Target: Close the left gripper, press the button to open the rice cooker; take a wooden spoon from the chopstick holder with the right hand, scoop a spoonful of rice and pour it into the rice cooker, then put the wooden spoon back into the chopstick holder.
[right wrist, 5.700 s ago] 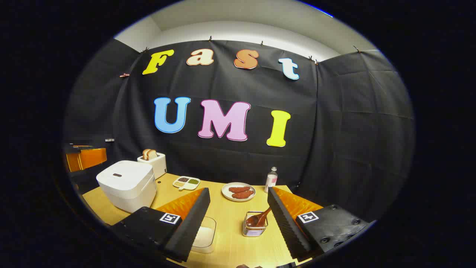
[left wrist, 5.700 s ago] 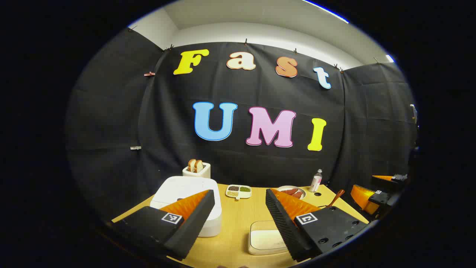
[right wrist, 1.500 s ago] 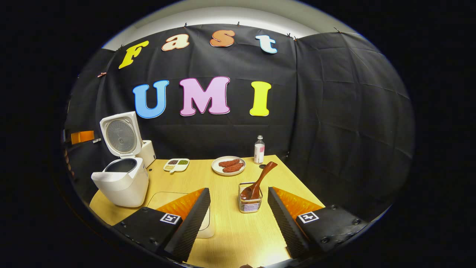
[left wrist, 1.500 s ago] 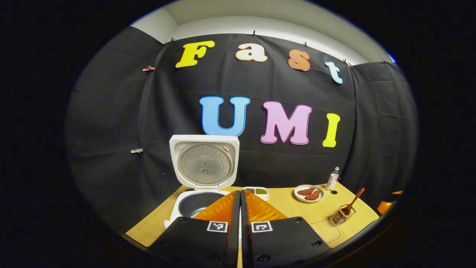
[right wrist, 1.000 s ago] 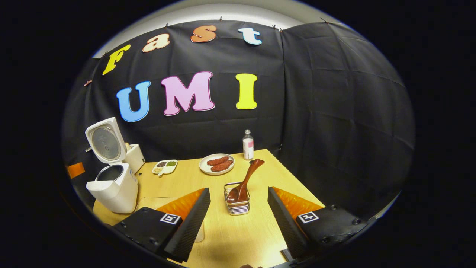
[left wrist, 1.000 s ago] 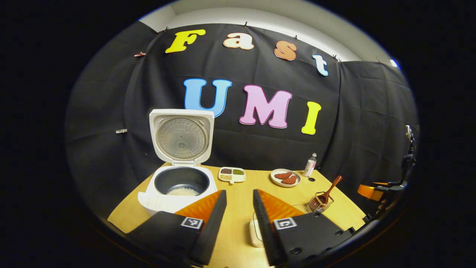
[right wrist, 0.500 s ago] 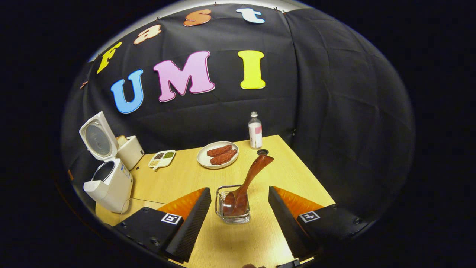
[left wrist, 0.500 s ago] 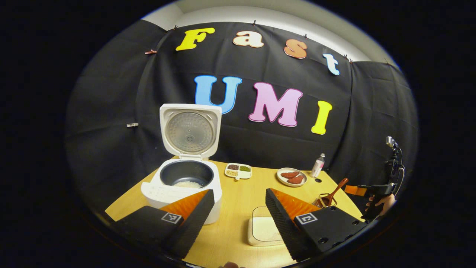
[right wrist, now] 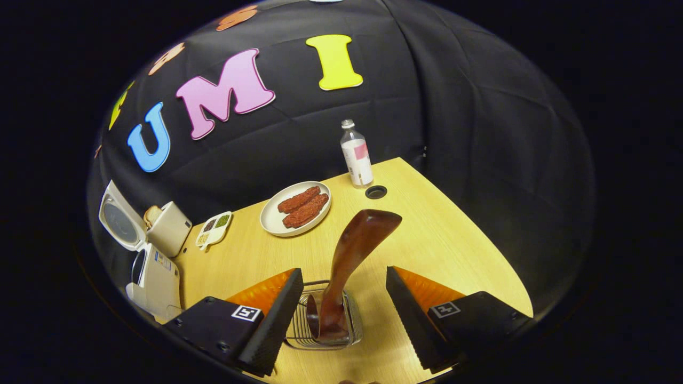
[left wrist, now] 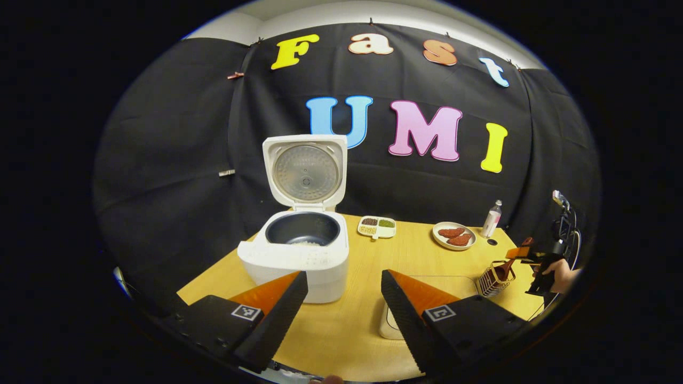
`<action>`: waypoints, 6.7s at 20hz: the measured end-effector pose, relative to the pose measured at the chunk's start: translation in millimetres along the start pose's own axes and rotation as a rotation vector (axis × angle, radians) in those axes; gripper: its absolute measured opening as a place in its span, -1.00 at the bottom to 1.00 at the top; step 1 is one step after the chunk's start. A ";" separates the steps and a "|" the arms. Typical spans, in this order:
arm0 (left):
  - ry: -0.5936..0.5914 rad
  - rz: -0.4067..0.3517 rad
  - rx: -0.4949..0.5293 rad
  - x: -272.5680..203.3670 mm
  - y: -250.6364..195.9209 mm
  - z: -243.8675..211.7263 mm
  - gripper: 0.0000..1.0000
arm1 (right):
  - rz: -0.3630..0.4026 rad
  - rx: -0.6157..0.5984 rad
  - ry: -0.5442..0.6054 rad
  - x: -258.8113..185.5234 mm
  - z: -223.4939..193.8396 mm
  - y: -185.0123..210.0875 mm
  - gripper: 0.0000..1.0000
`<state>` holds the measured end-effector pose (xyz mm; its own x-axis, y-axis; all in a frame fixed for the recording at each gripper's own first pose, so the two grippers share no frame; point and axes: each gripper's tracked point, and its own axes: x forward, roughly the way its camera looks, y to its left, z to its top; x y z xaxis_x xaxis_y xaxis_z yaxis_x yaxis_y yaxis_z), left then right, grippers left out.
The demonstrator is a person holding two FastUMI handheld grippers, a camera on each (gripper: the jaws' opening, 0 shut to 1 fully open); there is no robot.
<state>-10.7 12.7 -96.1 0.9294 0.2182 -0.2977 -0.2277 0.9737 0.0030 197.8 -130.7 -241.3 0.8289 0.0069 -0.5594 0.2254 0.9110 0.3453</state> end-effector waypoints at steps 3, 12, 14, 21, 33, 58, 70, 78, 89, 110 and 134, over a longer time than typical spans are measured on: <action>0.040 0.023 -0.019 -4.9 -4.1 -19.5 0.91 | 0.013 0.053 -0.009 13.3 5.9 2.5 0.96; 0.032 -0.019 -0.011 -5.9 -30.1 -28.4 0.91 | 0.005 0.102 -0.027 15.5 20.7 8.0 -0.48; 0.023 -0.029 -0.009 -3.4 -30.6 -26.4 0.91 | 0.001 0.116 -0.039 1.7 25.9 9.4 -0.55; -0.099 0.001 0.004 -16.2 -0.6 1.9 0.91 | -0.005 0.140 -0.175 -49.4 76.7 25.5 -0.61; -0.138 -0.059 0.078 -33.7 78.7 -9.6 0.90 | 0.031 0.152 -0.211 -145.4 54.8 103.9 -0.62; -0.039 -0.215 -0.020 4.2 129.2 -47.7 0.90 | 0.106 -0.091 -0.072 -109.4 -145.7 232.2 -0.60; -0.012 -0.189 -0.071 10.8 150.2 -52.8 0.91 | 0.118 0.230 0.140 -129.3 -173.6 253.4 -0.60; 0.017 -0.223 -0.135 15.5 138.2 -51.7 0.91 | 0.124 0.458 0.190 -139.1 -156.3 229.0 -0.61; 0.013 -0.243 -0.143 5.7 132.0 -38.0 0.91 | 0.162 0.675 0.149 -155.4 -101.4 207.9 -0.61; -0.003 -0.171 -0.174 7.9 167.8 -44.3 0.91 | 0.453 0.701 0.187 -153.8 -24.5 393.1 -0.62; -0.029 -0.029 -0.300 31.2 275.2 -48.7 0.91 | 0.492 -0.004 -0.022 -78.6 -76.9 580.7 -0.62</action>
<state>-58.5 284.3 -151.1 0.9436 0.1962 -0.2665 -0.2724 0.9179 -0.2885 224.2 429.5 -54.8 0.8474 0.4280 -0.3142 -0.1977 0.8035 0.5615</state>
